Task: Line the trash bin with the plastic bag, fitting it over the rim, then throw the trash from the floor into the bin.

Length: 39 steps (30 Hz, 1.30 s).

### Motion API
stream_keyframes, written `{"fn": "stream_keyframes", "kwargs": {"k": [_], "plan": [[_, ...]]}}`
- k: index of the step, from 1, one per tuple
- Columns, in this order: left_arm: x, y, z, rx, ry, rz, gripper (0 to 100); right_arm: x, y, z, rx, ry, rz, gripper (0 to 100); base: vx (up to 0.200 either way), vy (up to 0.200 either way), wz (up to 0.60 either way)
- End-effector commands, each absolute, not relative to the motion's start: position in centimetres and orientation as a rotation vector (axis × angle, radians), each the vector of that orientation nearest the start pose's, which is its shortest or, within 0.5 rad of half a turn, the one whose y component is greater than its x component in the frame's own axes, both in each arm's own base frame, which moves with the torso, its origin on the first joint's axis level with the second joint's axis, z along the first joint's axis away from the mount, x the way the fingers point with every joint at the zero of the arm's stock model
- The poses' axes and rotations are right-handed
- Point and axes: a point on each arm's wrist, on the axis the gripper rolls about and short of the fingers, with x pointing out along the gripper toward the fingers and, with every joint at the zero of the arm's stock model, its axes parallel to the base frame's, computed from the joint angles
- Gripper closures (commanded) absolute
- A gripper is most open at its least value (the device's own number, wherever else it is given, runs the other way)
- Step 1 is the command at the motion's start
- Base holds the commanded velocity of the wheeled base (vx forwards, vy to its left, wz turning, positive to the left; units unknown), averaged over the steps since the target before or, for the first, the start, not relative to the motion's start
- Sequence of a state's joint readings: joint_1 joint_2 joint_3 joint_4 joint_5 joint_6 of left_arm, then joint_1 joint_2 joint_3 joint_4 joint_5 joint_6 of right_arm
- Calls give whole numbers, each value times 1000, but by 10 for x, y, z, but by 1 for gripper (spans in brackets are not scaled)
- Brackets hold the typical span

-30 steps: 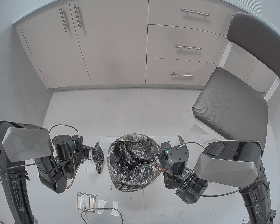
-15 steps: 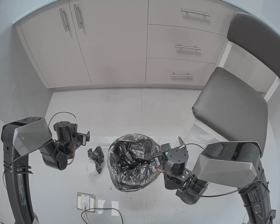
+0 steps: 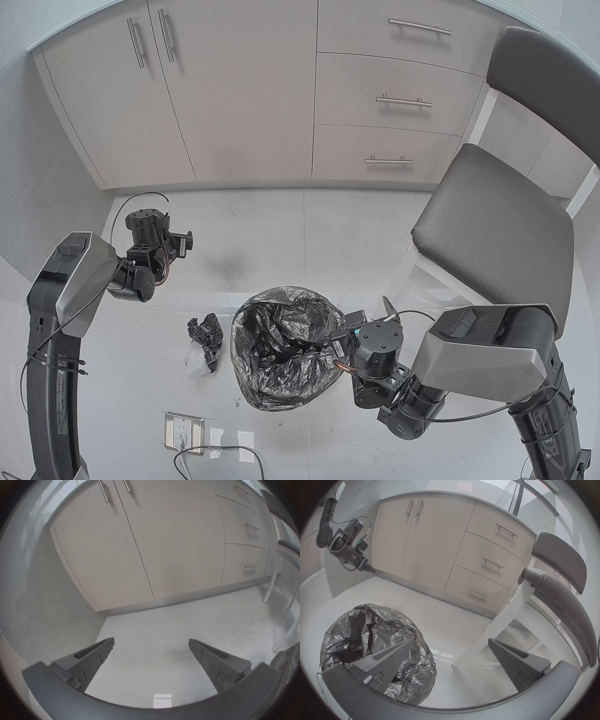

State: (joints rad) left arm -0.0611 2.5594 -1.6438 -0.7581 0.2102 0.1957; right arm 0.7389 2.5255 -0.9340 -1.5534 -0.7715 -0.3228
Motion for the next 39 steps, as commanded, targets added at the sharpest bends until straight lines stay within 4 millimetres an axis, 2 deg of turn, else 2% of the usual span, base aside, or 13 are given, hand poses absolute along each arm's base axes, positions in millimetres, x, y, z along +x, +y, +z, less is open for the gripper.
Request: {"fn": "stream_keyframes", "kwargs": {"k": [1,3,5,6,7,9,11,17,25,28,31,32,39], "plan": [[551,5,-77,246,444,184,0,314,264,-10,-355,37,-31,0,0,0,0],[540,7,-121,264,593,189,0,314,263,-11,-358,39,-31,0,0,0,0],[528,7,-154,280,729,184,0,314,263,-12,-360,41,-31,0,0,0,0],[526,7,-158,282,748,182,0,314,263,-12,-361,43,-30,0,0,0,0],[513,6,-185,296,877,162,0,314,263,-12,-360,41,-31,0,0,0,0],[508,5,-189,300,930,152,0,314,263,-13,-361,43,-30,0,0,0,0],[495,3,-198,292,1083,123,0,314,263,-13,-362,44,-30,0,0,0,0],[490,2,-201,262,1134,92,0,313,264,-14,-365,45,-29,0,0,0,0],[500,9,-172,231,1093,126,0,312,264,-14,-371,45,-25,0,0,0,0],[507,20,-133,213,1063,147,0,313,264,-14,-372,45,-27,0,0,0,0],[511,25,-105,202,1039,154,0,312,265,-14,-372,45,-25,0,0,0,0],[511,25,-105,202,1039,154,0,312,265,-14,-372,45,-25,0,0,0,0],[512,19,-33,113,991,121,0,316,261,-12,-368,42,-38,0,0,0,0]]}}
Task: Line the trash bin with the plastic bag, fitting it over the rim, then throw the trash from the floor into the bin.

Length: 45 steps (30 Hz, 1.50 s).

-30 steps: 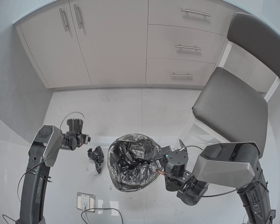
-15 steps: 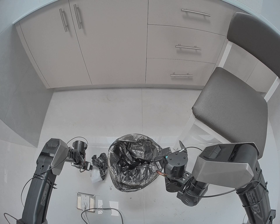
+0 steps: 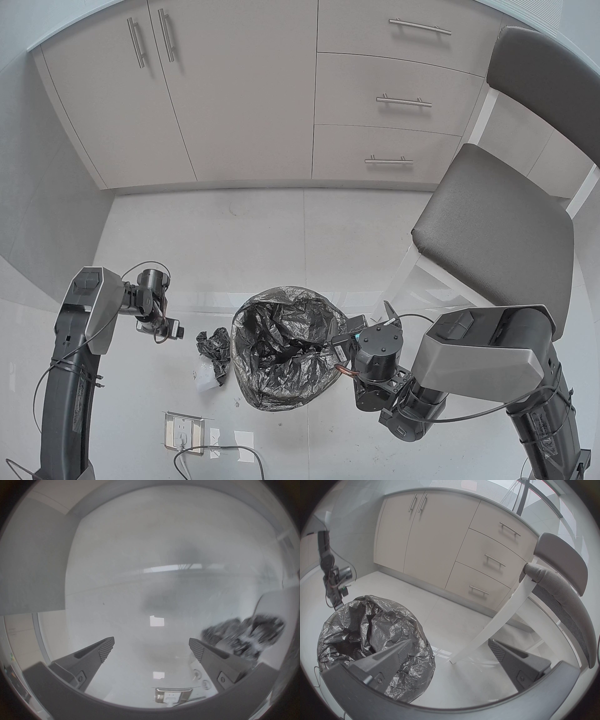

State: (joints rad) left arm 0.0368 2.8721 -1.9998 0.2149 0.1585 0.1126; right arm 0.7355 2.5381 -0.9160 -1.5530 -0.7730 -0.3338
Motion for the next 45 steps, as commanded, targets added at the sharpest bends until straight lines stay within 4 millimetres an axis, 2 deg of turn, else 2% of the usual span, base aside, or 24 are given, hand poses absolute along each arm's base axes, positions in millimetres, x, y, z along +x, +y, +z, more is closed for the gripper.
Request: {"fn": "stream_keyframes", "kwargs": {"k": [1,4,6,9,11,14,15,18,27,29,39,45], "plan": [[513,15,-21,70,968,132,0,316,262,-12,-370,41,-37,0,0,0,0],[510,2,-1,-43,956,128,0,315,262,-13,-380,44,-33,0,0,0,0],[505,-6,2,-96,1002,102,0,315,263,-14,-381,44,-28,0,0,0,0],[504,-10,-4,-144,1035,64,0,315,264,-14,-379,41,-30,0,0,0,0],[503,-14,-27,-146,1079,58,0,316,263,-13,-381,41,-33,0,0,0,0],[503,-23,-42,-149,1096,57,0,317,262,-14,-381,42,-35,0,0,0,0],[503,-23,-42,-149,1096,57,0,317,262,-14,-381,42,-35,0,0,0,0],[501,-42,-42,-213,1107,76,0,317,262,-16,-385,46,-34,0,0,0,0],[498,-55,-54,-253,1138,97,0,317,263,-18,-387,47,-34,0,0,0,0],[496,-60,-66,-241,1156,99,0,317,263,-17,-386,46,-34,0,0,0,0],[492,-86,-70,-188,1163,91,0,317,263,-17,-387,45,-34,0,0,0,0],[489,-100,-70,-110,1138,150,0,317,263,-16,-386,44,-35,0,0,0,0]]}}
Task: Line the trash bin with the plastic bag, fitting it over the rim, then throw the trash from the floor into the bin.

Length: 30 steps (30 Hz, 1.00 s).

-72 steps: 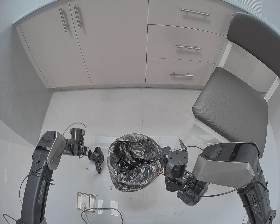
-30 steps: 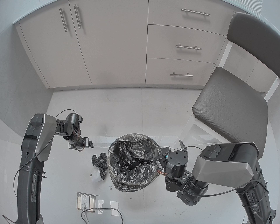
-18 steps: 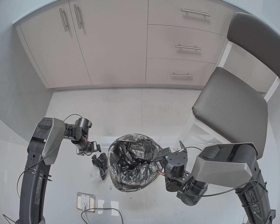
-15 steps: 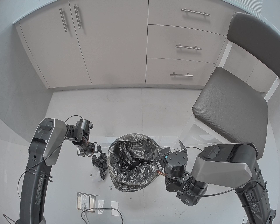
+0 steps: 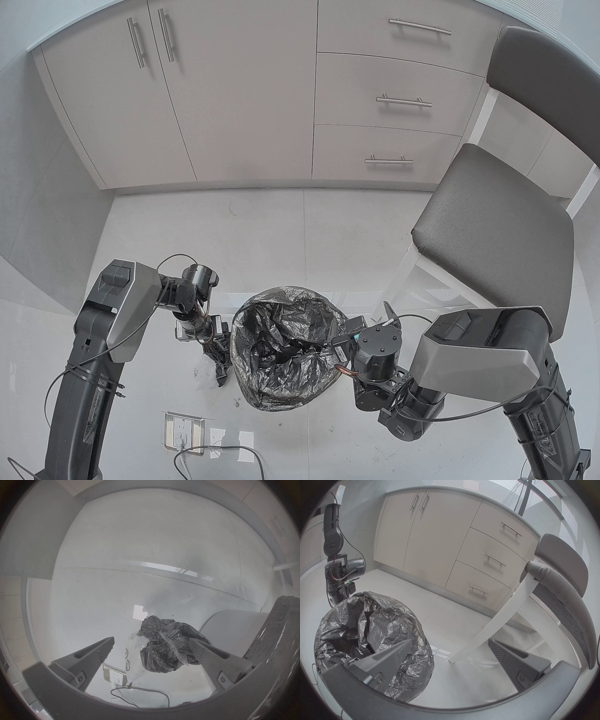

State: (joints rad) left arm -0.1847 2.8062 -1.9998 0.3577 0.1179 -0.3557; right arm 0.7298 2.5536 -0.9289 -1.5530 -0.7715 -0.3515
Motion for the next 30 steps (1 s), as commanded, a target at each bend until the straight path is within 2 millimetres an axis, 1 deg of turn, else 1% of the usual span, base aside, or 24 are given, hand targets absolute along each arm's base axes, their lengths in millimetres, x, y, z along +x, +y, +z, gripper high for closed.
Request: {"fn": "stream_keyframes", "kwargs": {"k": [1,2,5,10,12,14,21,24,26,29,30], "plan": [[489,-103,-67,-99,1130,155,0,318,262,-16,-386,44,-36,0,0,0,0],[489,-103,-67,-99,1130,155,0,317,263,-16,-386,44,-35,0,0,0,0],[490,-104,-56,-96,1107,150,0,318,264,-14,-387,39,-37,0,0,0,0],[490,-105,-51,-100,1096,147,0,319,263,-14,-389,38,-39,0,0,0,0],[490,-109,-44,-99,1084,141,0,319,263,-14,-390,38,-39,0,0,0,0],[489,-114,-43,-93,1082,135,0,319,263,-14,-392,38,-39,0,0,0,0],[488,-114,-45,-89,1086,134,0,319,263,-14,-391,37,-39,0,0,0,0],[489,-115,-50,-90,1087,127,0,319,262,-15,-394,41,-40,0,0,0,0],[488,-115,-57,-87,1100,123,0,321,262,-16,-393,40,-43,0,0,0,0],[487,-114,-74,-85,1126,126,0,321,261,-14,-391,38,-45,0,0,0,0],[487,-114,-76,-84,1129,127,0,321,261,-14,-391,38,-45,0,0,0,0]]}}
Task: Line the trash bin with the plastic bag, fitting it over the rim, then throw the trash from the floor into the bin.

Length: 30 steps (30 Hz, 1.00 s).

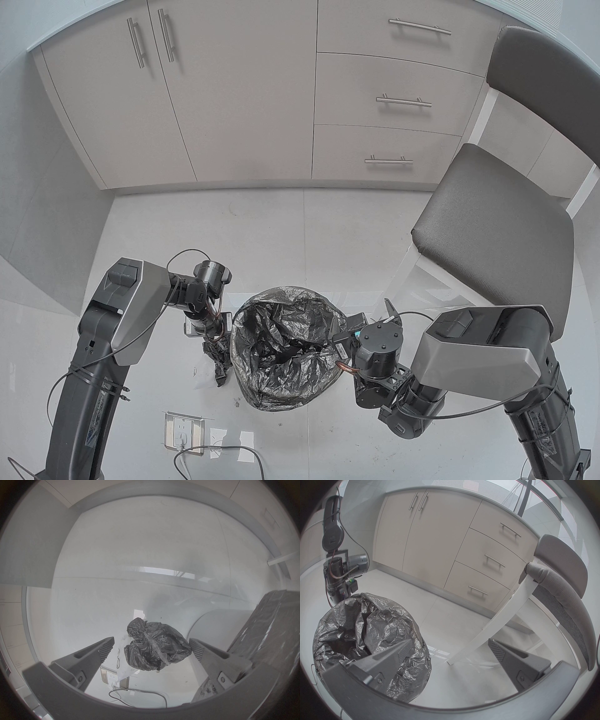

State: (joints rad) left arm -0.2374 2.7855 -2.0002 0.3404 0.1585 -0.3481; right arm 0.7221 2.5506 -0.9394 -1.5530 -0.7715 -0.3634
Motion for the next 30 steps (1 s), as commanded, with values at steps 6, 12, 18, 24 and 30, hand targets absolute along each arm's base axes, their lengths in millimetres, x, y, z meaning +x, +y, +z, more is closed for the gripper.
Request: {"fn": "stream_keyframes", "kwargs": {"k": [6,12,18,24,30], "plan": [[485,-112,-99,-74,1155,133,0,320,260,-16,-397,44,-44,0,0,0,0],[483,-110,-113,-62,1179,136,0,320,261,-17,-399,46,-43,0,0,0,0],[479,-107,-136,-41,1208,140,0,320,260,-16,-397,45,-44,0,0,0,0],[480,-100,-143,-20,1211,136,0,320,260,-17,-399,47,-43,0,0,0,0],[479,-99,-147,-19,1217,136,0,320,260,-16,-398,46,-43,0,0,0,0]]}}
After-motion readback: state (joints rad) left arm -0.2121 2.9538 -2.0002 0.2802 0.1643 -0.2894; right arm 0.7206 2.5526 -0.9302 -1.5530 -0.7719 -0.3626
